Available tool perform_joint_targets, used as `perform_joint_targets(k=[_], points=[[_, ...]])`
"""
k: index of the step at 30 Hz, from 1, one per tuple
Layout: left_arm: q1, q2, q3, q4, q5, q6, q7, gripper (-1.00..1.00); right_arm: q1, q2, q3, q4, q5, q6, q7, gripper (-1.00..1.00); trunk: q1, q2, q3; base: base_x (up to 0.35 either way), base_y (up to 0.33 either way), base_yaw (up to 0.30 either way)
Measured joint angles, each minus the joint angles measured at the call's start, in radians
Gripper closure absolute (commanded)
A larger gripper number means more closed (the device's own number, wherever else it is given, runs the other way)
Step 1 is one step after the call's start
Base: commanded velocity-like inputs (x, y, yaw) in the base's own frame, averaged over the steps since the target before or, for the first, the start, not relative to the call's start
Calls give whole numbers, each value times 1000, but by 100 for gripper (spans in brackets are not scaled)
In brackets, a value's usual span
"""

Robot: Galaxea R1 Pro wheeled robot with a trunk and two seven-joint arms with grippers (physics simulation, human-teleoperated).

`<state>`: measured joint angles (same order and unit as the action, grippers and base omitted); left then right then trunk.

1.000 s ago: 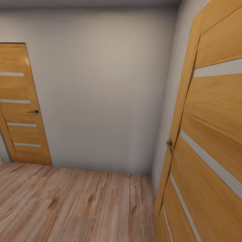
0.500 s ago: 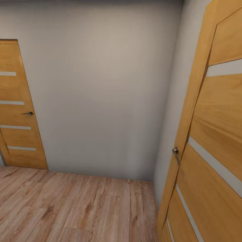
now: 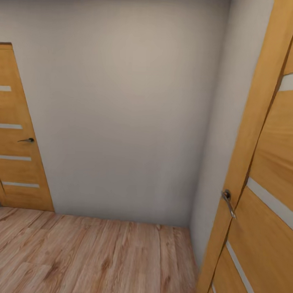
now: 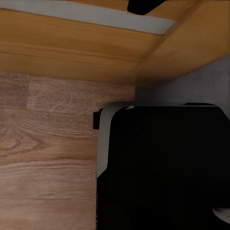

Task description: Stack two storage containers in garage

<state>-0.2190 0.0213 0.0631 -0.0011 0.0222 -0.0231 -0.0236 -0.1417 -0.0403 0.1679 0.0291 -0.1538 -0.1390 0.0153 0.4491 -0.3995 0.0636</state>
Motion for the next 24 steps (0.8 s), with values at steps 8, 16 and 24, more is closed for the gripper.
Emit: perform_joint_targets(k=[8, 16, 24], points=[[0, 0, 0, 0, 0, 0, 0, -100, 0, 0, 0, 0, 0, 0, 0, -100, 1, 0, 0, 94, 16, 0], [0, -1, 0, 0, 0, 1, 0, -100, 0, 0, 0, 0, 0, 0, 0, -100, 0, 0, 0, 89, 1, 0], [0, 0, 0, 0, 0, 1, 0, -100, 0, -2, 0, 0, -1, -1, 0, -100, 0, 0, 0, 305, 0, 0]])
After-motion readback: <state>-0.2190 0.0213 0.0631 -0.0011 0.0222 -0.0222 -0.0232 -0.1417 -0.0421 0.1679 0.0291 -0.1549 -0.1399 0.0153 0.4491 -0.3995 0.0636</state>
